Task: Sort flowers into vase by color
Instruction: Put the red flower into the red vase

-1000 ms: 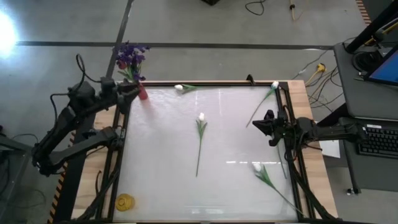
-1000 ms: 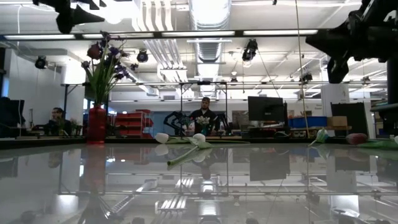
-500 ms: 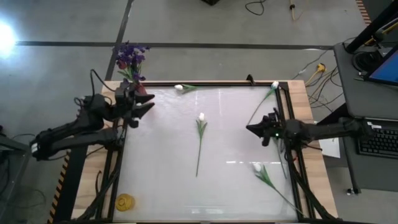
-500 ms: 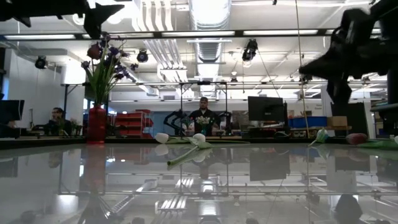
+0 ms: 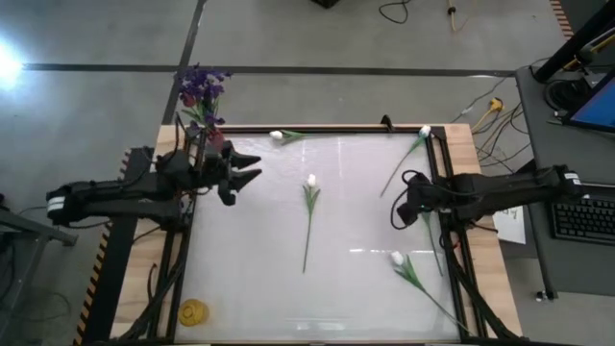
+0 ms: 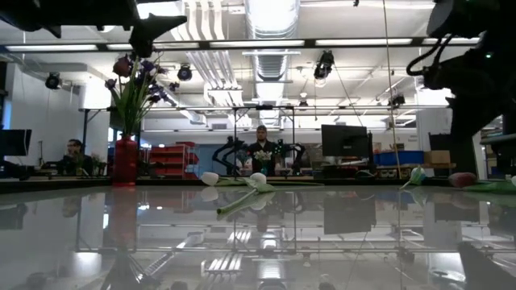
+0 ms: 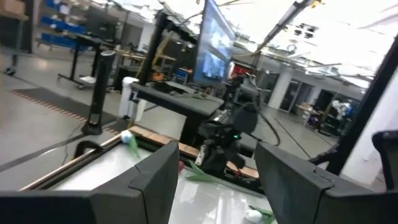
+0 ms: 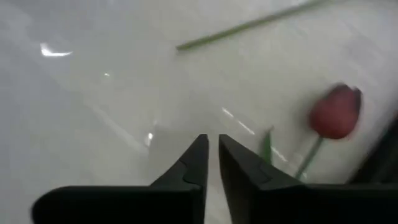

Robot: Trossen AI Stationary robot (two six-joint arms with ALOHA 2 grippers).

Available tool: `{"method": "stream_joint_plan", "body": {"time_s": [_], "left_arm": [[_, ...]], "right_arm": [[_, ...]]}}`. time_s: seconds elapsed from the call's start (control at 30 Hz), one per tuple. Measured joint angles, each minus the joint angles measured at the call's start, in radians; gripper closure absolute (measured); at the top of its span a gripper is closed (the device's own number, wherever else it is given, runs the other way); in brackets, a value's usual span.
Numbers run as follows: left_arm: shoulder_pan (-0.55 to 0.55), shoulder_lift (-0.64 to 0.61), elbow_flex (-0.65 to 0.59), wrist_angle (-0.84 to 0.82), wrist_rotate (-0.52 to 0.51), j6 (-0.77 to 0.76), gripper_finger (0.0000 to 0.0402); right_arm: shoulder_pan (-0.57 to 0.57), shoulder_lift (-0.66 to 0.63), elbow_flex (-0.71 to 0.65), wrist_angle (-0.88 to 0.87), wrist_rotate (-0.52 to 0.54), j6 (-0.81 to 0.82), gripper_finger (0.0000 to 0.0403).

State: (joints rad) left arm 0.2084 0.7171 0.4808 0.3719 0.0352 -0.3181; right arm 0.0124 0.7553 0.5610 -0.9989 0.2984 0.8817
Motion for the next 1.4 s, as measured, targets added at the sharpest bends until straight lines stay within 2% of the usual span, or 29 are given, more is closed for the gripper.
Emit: {"method": "stream_joint_plan", "body": {"time_s": [0.13, 0.27, 0.4, 0.53, 0.77, 0.97, 1.03, 1.13, 1.27, 1.4], "left_arm": [[-0.058, 0.072, -0.001, 0.109, -0.001, 0.030, 0.0201], [-0.111, 0.136, -0.001, 0.200, -0.001, 0.059, 0.0201], [-0.145, 0.191, -0.001, 0.261, -0.001, 0.088, 0.0201], [-0.161, 0.228, -0.001, 0.282, -0.002, 0.092, 0.0201], [-0.176, 0.275, -0.001, 0.283, -0.003, 0.092, 0.0201], [-0.188, 0.272, -0.001, 0.278, -0.033, 0.073, 0.0201], [-0.196, 0.248, 0.001, 0.224, -0.071, 0.069, 0.0201], [-0.212, 0.198, 0.037, 0.032, -0.156, 0.067, 0.0201], [-0.241, 0.146, 0.121, -0.312, -0.364, 0.026, 0.0201], [-0.253, 0.133, 0.203, -0.647, -0.562, -0.132, 0.0201]], "right_arm": [[-0.019, 0.050, 0.015, -0.011, -0.013, 0.094, 0.0299], [-0.113, 0.114, -0.003, -0.097, -0.011, 0.205, 0.0233], [-0.236, 0.181, -0.011, -0.046, -0.011, 0.125, 0.0203], [-0.357, 0.255, -0.008, -0.050, -0.015, 0.058, 0.0209], [-0.537, 0.376, -0.009, -0.045, -0.069, -0.074, 0.0248], [-0.596, 0.457, -0.009, -0.012, -0.101, -0.124, 0.0289], [-0.599, 0.481, -0.009, 0.004, -0.120, -0.133, 0.0306], [-0.598, 0.506, -0.006, 0.026, -0.136, -0.137, 0.0334], [-0.598, 0.501, -0.006, 0.043, -0.148, -0.142, 0.0374], [-0.598, 0.446, 0.009, 0.061, -0.153, -0.162, 0.0390]]}}
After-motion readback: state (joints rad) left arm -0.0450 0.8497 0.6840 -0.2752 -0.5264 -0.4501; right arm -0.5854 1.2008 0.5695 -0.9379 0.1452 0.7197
